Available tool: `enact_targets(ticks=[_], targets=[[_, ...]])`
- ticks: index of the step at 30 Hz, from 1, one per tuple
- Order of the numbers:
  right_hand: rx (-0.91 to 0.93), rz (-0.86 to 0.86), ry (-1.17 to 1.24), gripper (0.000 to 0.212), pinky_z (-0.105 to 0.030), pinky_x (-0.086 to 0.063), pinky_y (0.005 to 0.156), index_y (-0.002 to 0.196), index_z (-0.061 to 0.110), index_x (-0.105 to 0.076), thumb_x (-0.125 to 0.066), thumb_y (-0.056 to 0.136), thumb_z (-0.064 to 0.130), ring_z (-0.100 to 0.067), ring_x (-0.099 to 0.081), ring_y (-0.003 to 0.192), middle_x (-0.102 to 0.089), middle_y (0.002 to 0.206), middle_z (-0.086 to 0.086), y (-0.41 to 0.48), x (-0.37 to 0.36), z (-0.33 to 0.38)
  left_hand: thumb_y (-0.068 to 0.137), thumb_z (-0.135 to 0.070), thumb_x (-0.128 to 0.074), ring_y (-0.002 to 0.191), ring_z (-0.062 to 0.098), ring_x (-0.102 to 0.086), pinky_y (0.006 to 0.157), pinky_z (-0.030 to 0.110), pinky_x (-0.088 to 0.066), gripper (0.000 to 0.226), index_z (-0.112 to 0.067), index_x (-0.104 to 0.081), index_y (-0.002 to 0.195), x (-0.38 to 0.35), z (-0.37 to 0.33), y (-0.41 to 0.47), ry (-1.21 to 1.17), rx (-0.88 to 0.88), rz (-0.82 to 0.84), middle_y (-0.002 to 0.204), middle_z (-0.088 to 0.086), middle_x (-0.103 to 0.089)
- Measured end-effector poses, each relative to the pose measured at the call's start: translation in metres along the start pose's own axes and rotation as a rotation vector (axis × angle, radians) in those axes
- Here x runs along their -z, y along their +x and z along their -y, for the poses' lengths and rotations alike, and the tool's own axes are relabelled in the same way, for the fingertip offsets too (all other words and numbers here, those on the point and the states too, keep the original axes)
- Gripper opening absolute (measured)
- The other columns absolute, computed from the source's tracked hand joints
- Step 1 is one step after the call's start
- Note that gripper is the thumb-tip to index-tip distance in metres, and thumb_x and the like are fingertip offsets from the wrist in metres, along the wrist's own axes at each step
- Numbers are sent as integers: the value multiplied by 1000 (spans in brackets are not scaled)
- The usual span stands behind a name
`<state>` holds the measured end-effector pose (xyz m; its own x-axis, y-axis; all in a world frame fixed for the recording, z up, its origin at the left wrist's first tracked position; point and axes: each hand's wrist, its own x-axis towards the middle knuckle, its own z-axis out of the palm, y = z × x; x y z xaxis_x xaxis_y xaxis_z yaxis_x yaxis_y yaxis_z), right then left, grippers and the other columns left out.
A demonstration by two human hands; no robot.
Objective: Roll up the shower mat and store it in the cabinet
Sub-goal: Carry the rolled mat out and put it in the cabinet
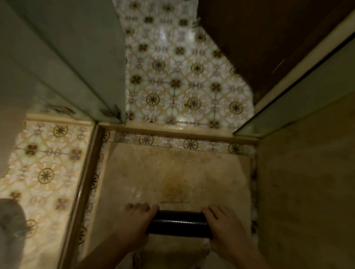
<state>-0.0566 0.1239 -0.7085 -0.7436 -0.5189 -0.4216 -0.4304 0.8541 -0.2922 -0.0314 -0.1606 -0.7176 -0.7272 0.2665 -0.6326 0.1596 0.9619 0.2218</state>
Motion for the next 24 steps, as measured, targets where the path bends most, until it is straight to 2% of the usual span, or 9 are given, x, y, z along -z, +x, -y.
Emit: enact_targets(ticks=[2, 4, 7, 11, 14, 16, 19, 24], targets=[[-36, 88, 18, 66, -35, -50, 74, 112, 22, -61, -74, 49, 35, -24, -60, 90, -65, 103, 1, -27, 60, 10, 55, -35, -70, 75, 22, -61, 66, 36, -46, 62, -32, -51, 114, 54, -25, -40, 44, -20, -45, 87, -5, -63], [-47, 147, 5, 61, -34, -43, 78, 115, 24, -56, -71, 58, 37, -24, -56, 97, -63, 108, 2, -45, 121, 15, 42, -34, -75, 63, 21, -61, 57, 34, -48, 66, -29, -55, 105, 105, -48, -71, 103, -47, -160, 76, -6, -62], [-52, 138, -18, 49, -30, -40, 68, 108, 25, -56, -71, 62, 36, -22, -60, 91, -65, 103, 0, -60, 197, 13, 48, -31, -72, 68, 23, -62, 62, 35, -49, 62, -27, -55, 107, 165, -73, -98, 125, -41, -282, 81, -4, -64], [-97, 146, -46, 51, -28, -41, 62, 108, 25, -55, -75, 62, 34, -23, -62, 87, -65, 100, -2, -68, 274, 1, 51, -30, -77, 79, 27, -64, 72, 40, -49, 69, -24, -55, 116, 230, -107, -110, 210, -18, -369, 93, 1, -66], [-115, 56, -122, 45, -32, -45, 68, 103, 24, -54, -72, 62, 30, -27, -62, 88, -66, 98, -4, -56, 312, -8, 57, -33, -74, 83, 27, -64, 75, 40, -47, 66, -25, -51, 119, 272, -116, -103, 215, 7, -347, 96, 1, -66], [-109, 0, -154, 43, -34, -47, 70, 99, 23, -54, -71, 60, 29, -26, -62, 84, -66, 95, -3, -42, 328, -13, 59, -35, -73, 81, 26, -64, 65, 36, -44, 64, -28, -48, 117, 298, -110, -93, 223, 9, -314, 94, 0, -66], [-108, -58, -193, 46, -32, -40, 66, 102, 21, -55, -70, 60, 27, -26, -62, 79, -67, 90, -3, -8, 353, -18, 59, -35, -73, 76, 26, -64, 55, 31, -41, 59, -28, -48, 112, 343, -89, -67, 198, 0, -257, 90, 1, -66], [-125, -157, -206, 43, -36, -44, 82, 100, 25, -54, -71, 61, 28, -24, -60, 84, -65, 91, 0, 70, 403, -10, 62, -38, -70, 83, 24, -64, 64, 34, -52, 51, -29, -50, 109, 421, -27, -16, 95, 0, -197, 94, 0, -65]])
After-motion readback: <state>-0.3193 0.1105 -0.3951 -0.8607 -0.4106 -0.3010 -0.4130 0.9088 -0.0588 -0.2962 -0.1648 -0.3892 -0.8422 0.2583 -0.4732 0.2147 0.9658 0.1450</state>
